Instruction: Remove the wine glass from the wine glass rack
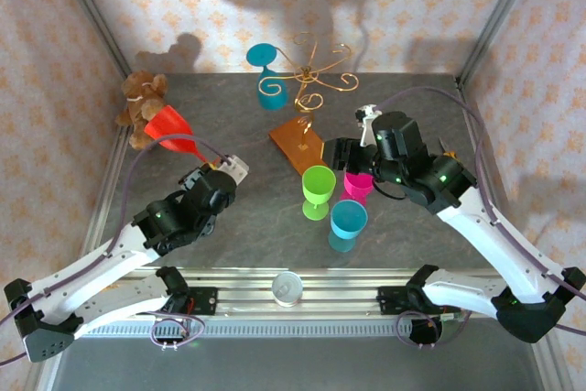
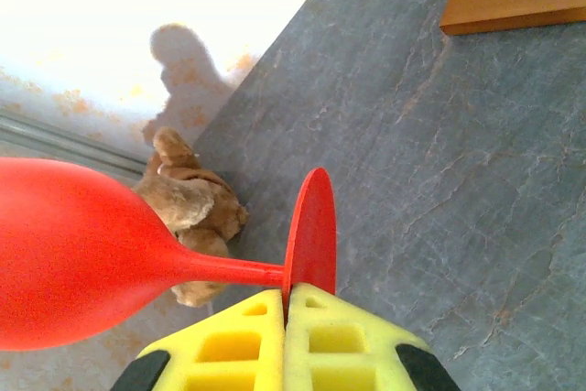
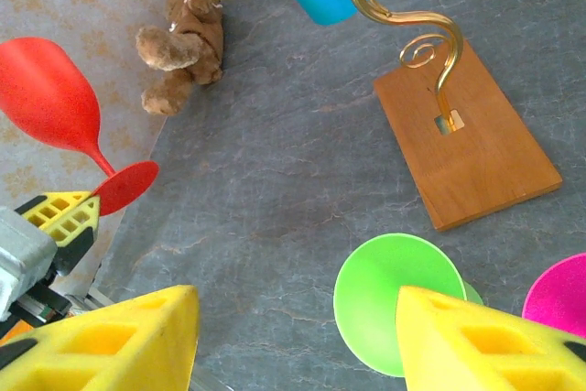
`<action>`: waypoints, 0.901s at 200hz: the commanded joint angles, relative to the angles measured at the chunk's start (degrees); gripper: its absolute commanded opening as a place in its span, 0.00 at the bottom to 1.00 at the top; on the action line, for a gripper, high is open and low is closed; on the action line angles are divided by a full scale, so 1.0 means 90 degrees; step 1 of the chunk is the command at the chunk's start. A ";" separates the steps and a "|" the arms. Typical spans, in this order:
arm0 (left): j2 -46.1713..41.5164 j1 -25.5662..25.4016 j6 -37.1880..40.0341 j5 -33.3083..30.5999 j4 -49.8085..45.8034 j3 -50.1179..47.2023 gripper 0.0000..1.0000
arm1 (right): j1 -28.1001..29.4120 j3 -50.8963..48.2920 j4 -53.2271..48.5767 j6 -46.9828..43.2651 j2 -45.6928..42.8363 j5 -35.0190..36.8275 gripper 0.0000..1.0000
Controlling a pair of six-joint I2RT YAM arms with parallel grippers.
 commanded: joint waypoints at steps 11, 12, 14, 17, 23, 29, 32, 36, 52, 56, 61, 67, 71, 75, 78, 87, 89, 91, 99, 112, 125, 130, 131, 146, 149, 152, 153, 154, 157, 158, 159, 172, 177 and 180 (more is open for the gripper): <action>-0.0223 -0.0335 0.0580 -0.0749 0.0484 -0.0268 0.00 | 0.0035 -0.0014 0.0224 0.0083 -0.0060 0.0148 0.59; -0.0229 -0.0348 0.0582 -0.0754 0.0484 -0.0268 0.00 | 0.0035 -0.0019 0.0224 0.0085 -0.0060 0.0144 0.59; -0.0225 -0.0375 0.0596 -0.0770 0.0484 -0.0276 0.00 | 0.0035 -0.0025 0.0217 0.0092 -0.0065 0.0143 0.59; -0.0224 -0.0418 0.0615 -0.0804 0.0491 -0.0283 0.00 | 0.0035 -0.0024 0.0224 0.0088 -0.0064 0.0141 0.59; -0.0239 -0.0496 0.0686 -0.0869 0.0543 -0.0324 0.00 | 0.0035 -0.0033 0.0225 0.0107 -0.0058 0.0140 0.59; -0.0237 -0.0559 0.0767 -0.0925 0.0624 -0.0374 0.00 | 0.0035 -0.0050 0.0232 0.0138 -0.0052 0.0141 0.59; -0.0244 -0.0595 0.0817 -0.0954 0.0672 -0.0405 0.00 | 0.0035 -0.0060 0.0241 0.0151 -0.0050 0.0140 0.59; -0.0245 -0.0635 0.0857 -0.0977 0.0719 -0.0455 0.00 | 0.0035 -0.0071 0.0251 0.0175 -0.0033 0.0123 0.59; -0.0280 -0.0767 0.1000 -0.1048 0.0855 -0.0603 0.00 | 0.0035 -0.0097 0.0302 0.0251 0.0015 0.0022 0.59; -0.0291 -0.0795 0.1043 -0.1083 0.0894 -0.0632 0.00 | 0.0035 -0.0101 0.0315 0.0254 0.0018 0.0013 0.59; -0.0317 -0.0839 0.1079 -0.1123 0.0936 -0.0666 0.00 | 0.0035 -0.0113 0.0337 0.0280 0.0035 0.0009 0.59; -0.0362 -0.0855 0.1125 -0.1125 0.0961 -0.0692 0.00 | 0.0035 -0.0120 0.0365 0.0290 0.0042 0.0012 0.59; -0.0389 -0.0868 0.1127 -0.1130 0.0960 -0.0706 0.00 | 0.0035 -0.0121 0.0384 0.0288 0.0054 0.0012 0.59; -0.0429 -0.0869 0.1136 -0.1131 0.0971 -0.0724 0.00 | 0.0035 -0.0127 0.0394 0.0278 0.0061 0.0012 0.59; -0.0442 -0.0878 0.1145 -0.1135 0.0979 -0.0743 0.00 | 0.0035 -0.0117 0.0406 0.0274 0.0066 0.0011 0.59; -0.0527 -0.0910 0.1204 -0.1149 0.1032 -0.0815 0.00 | 0.0035 -0.0094 0.0398 0.0257 0.0090 0.0031 0.59; -0.0546 -0.0916 0.1218 -0.1159 0.1051 -0.0835 0.00 | 0.0035 -0.0088 0.0398 0.0257 0.0092 0.0027 0.59; -0.0558 -0.0922 0.1245 -0.1167 0.1070 -0.0859 0.00 | 0.0035 -0.0079 0.0400 0.0257 0.0100 0.0031 0.59; -0.0624 -0.0959 0.1336 -0.1217 0.1158 -0.0950 0.00 | 0.0035 -0.0049 0.0394 0.0244 0.0124 0.0032 0.59; -0.0732 -0.1019 0.1502 -0.1294 0.1309 -0.1108 0.00 | 0.0035 -0.0012 0.0392 0.0240 0.0153 0.0017 0.59; -0.0879 -0.1054 0.1656 -0.1330 0.1450 -0.1264 0.00 | 0.0035 -0.0004 0.0424 0.0252 0.0178 -0.0018 0.59; -0.0927 -0.1071 0.1703 -0.1358 0.1491 -0.1313 0.00 | 0.0035 0.0005 0.0421 0.0251 0.0197 -0.0035 0.59; -0.0937 -0.1073 0.1710 -0.1366 0.1490 -0.1323 0.00 | 0.0035 0.0005 0.0421 0.0252 0.0200 -0.0036 0.59; -0.1038 -0.1107 0.1779 -0.1398 0.1542 -0.1400 0.00 | 0.0034 0.0016 0.0424 0.0249 0.0221 -0.0065 0.59; -0.1043 -0.1111 0.1803 -0.1405 0.1555 -0.1410 0.00 | 0.0035 0.0016 0.0424 0.0253 0.0214 -0.0066 0.59; -0.1053 -0.1119 0.1823 -0.1417 0.1570 -0.1424 0.00 | 0.0035 0.0016 0.0429 0.0245 0.0222 -0.0066 0.59; -0.1053 -0.1126 0.1828 -0.1420 0.1574 -0.1427 0.00 | 0.0035 0.0016 0.0430 0.0249 0.0218 -0.0066 0.59; -0.1054 -0.1129 0.1836 -0.1426 0.1586 -0.1434 0.00 | 0.0035 0.0016 0.0435 0.0252 0.0225 -0.0066 0.59; -0.1056 -0.1140 0.1850 -0.1432 0.1612 -0.1447 0.00 | 0.0035 0.0011 0.0432 0.0251 0.0228 -0.0077 0.59; -0.1060 -0.1146 0.1857 -0.1432 0.1619 -0.1453 0.00 | 0.0035 0.0008 0.0436 0.0252 0.0226 -0.0071 0.59; -0.1062 -0.1149 0.1865 -0.1433 0.1623 -0.1457 0.00 | 0.0035 0.0007 0.0438 0.0253 0.0224 -0.0069 0.59; -0.1055 -0.1221 0.1943 -0.1440 0.1652 -0.1526 0.00 | 0.0035 0.0016 0.0440 0.0235 0.0232 -0.0084 0.59; -0.1055 -0.1261 0.2001 -0.1468 0.1718 -0.1569 0.00 | 0.0035 0.0016 0.0449 0.0225 0.0226 -0.0076 0.59; -0.1054 -0.1293 0.2038 -0.1492 0.1753 -0.1597 0.00 | 0.0035 0.0016 0.0441 0.0214 0.0224 -0.0076 0.59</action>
